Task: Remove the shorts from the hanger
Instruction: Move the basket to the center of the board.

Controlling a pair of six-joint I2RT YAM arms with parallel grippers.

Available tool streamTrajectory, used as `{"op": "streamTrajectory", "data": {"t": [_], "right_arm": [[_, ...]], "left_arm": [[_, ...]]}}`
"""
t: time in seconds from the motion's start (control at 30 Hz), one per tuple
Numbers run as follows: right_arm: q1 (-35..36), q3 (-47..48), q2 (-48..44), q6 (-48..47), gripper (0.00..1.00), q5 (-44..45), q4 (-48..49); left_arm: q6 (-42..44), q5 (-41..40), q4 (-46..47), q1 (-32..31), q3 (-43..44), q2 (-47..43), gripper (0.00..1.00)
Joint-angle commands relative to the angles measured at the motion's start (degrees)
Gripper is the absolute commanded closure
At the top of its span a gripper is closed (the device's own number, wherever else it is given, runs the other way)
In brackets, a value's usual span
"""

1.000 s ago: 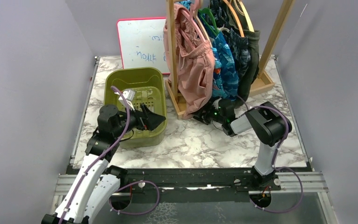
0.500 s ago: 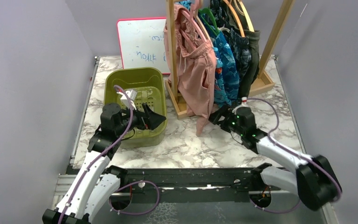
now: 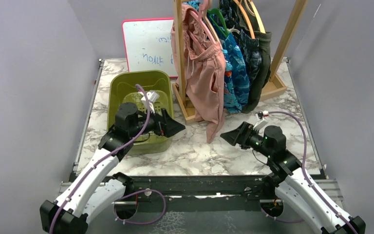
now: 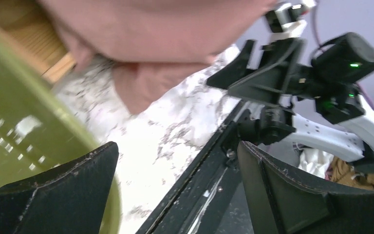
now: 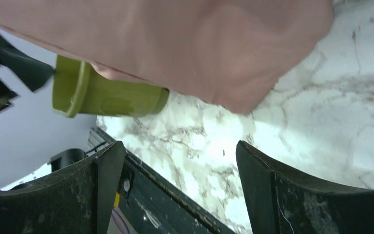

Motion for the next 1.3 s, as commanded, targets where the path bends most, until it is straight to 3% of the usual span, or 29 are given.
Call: {"op": "streamTrajectory", "data": {"t": [0.0,0.13,0.23,0.53,0.83,1.07,1.27], "right_arm": [[0.2,-0.4,-0.2,0.3,0.14,-3.4,-5.8],[0.1,1.4,0.9,-0.3,0.14,-2.6,-8.3],[0.2,4.4,1.7,-2.1,0.14,-0.9,-11.5],[0.1,14.2,1.3,-7.7,0.12,2.2,-20.0],[0.2,14.0,0.1,-7.5,0.12,-1.6,-19.1],[0.2,16.4,1.2,-10.6,0.12,-4.6,-20.1],[0.1,22.5,2.1,-16.4,0.16,-9.8,-17.8]], "left_arm": [[0.0,-2.2,4.9,-7.3,6.8,4.9,0.06],[2.5,-11.3,3.7,-17.5,8.5,12.8,0.07],[3.1,-30.2,-1.7,-20.9,7.8,16.1,0.13],[8.4,-52.5,-11.4,-20.0,3.6,13.7,0.11],[11.6,-50.6,-14.5,-11.4,4.6,10.9,0.11],[15.3,-33.4,-13.0,-11.1,7.5,7.0,0.07],[16.3,-34.0,-12.9,-11.1,5.6,-3.3,0.01]]}}
